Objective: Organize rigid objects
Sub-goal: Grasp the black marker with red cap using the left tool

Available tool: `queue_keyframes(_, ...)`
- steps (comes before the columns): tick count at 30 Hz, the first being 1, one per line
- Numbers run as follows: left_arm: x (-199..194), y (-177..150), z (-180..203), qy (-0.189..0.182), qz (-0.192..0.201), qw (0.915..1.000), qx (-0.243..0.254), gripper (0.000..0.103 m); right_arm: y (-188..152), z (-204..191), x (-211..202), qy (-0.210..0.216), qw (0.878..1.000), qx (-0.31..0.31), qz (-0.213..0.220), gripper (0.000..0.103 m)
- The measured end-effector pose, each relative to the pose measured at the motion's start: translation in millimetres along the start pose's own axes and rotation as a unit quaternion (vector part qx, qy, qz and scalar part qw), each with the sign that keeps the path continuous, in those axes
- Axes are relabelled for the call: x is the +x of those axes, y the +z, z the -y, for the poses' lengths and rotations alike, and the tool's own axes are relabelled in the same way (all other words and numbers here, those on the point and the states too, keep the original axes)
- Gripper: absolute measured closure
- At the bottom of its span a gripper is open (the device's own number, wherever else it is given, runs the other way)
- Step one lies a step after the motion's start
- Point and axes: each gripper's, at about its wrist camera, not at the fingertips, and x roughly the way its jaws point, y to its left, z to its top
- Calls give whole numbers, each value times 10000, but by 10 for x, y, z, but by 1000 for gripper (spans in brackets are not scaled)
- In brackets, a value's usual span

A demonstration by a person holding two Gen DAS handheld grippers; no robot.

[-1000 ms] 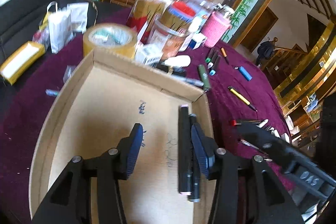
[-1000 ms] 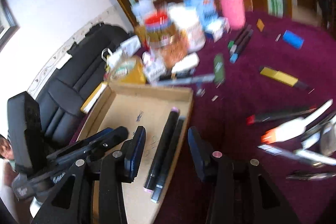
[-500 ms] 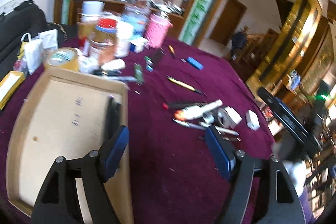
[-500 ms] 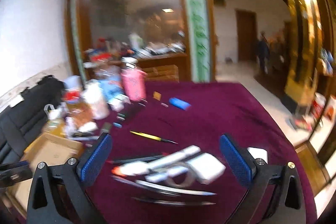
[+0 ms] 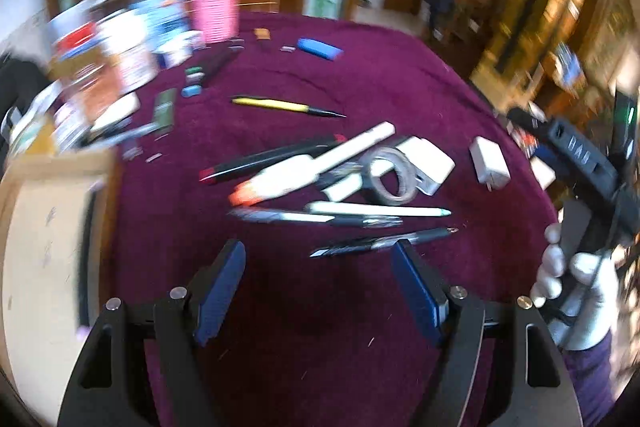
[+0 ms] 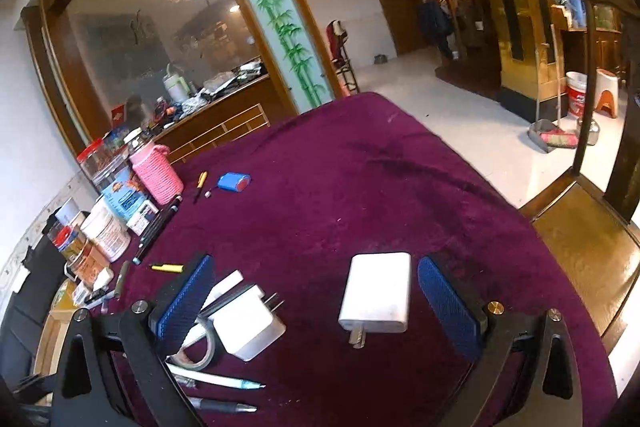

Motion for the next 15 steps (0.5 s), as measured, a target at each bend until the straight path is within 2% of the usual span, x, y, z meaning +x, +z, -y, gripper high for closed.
queue_keyframes(2, 160, 77, 132, 104, 70, 9993, 346, 29, -23, -15, 22, 43, 10000, -11, -21, 1)
queue_keyframes(4, 325, 170, 214, 390, 146, 9974, 595, 29, -31, -17, 30, 39, 10000, -47, -46, 1)
queue_keyframes(10, 535, 532, -10, 639, 334, 9965, 432, 29, -38, -13, 79, 13, 9999, 41, -101, 1)
queue_keyframes(13, 771, 751, -236, 431, 31, 9989, 183, 29, -47, -38, 96, -15, 9999, -6, -130, 1)
queue_keyframes(15, 974, 765, -267, 336, -422, 9981, 309, 29, -54, -59, 109, -50, 9999, -67, -139, 1)
